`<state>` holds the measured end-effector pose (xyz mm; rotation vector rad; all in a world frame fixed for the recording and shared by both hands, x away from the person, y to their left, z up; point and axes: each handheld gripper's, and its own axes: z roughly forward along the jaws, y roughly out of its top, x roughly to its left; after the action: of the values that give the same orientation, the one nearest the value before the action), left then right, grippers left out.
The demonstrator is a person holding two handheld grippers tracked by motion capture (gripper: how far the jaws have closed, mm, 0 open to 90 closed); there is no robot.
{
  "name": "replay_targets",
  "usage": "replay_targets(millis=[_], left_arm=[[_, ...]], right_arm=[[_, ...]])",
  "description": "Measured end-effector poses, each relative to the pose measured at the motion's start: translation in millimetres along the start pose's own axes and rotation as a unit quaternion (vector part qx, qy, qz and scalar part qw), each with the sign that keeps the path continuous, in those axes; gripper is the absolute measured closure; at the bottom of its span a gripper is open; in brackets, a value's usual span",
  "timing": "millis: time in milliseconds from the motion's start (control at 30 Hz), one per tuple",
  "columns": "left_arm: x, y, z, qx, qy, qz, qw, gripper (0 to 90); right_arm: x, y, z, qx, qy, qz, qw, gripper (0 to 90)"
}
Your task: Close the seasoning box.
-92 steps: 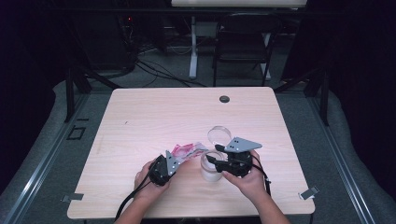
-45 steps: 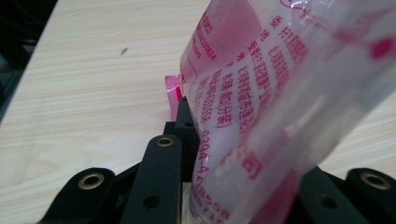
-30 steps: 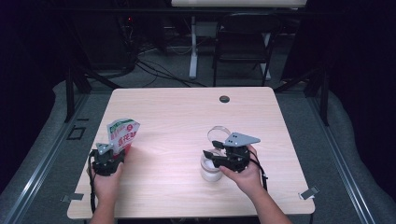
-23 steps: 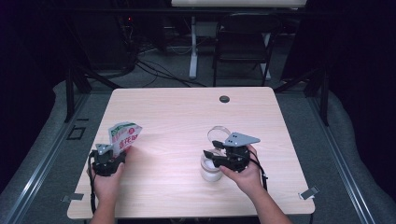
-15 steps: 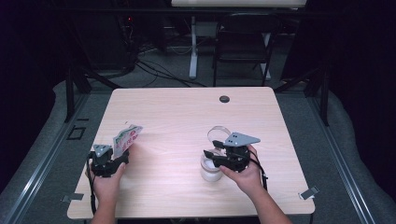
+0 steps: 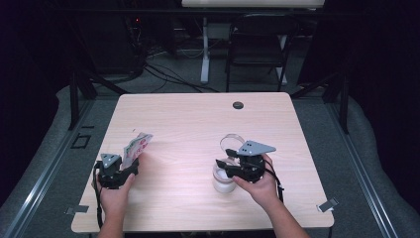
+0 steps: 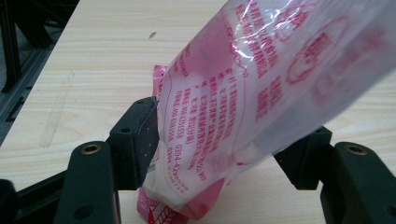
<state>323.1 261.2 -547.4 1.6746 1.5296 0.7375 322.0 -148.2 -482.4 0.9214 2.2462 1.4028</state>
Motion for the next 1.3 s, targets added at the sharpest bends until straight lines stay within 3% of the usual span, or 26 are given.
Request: replay_targets(millis=[133,367,567,867,1100,1300], left_arm=[[-4.2,1.4,-2.4,-0.009,-0.004,0.004,0.9999,36.3],[-19.2,4.7,-9.4,-0.025,-0.015,0.035,0.9989,36.3],[-29.8,5.7,-10.0,-0.024,-0.027,0.052,0.998,36.3],[-57.8,5.0,-6.1,-0.016,-0.05,0.097,0.9939,36.3],[-71.3,4.6,-4.1,-0.017,-0.069,0.111,0.9913,36.2],[-89.5,5.1,-3.4,-0.013,-0.099,0.132,0.9862,36.3]], right_arm=[[-0.4,0.1,-0.3,-0.001,-0.001,0.001,1.0,47.1],[-0.1,0.4,-0.7,-0.003,-0.001,0.003,1.0,46.9],[-0.1,0.5,-1.1,-0.003,-0.003,0.002,1.0,46.8],[1.0,0.8,-4.6,-0.004,-0.003,0.001,1.0,46.3],[0.6,0.3,-7.8,-0.003,-0.002,0.001,1.0,48.0],[1.6,-1.0,-10.5,0.003,0.006,-0.004,1.0,54.9]])
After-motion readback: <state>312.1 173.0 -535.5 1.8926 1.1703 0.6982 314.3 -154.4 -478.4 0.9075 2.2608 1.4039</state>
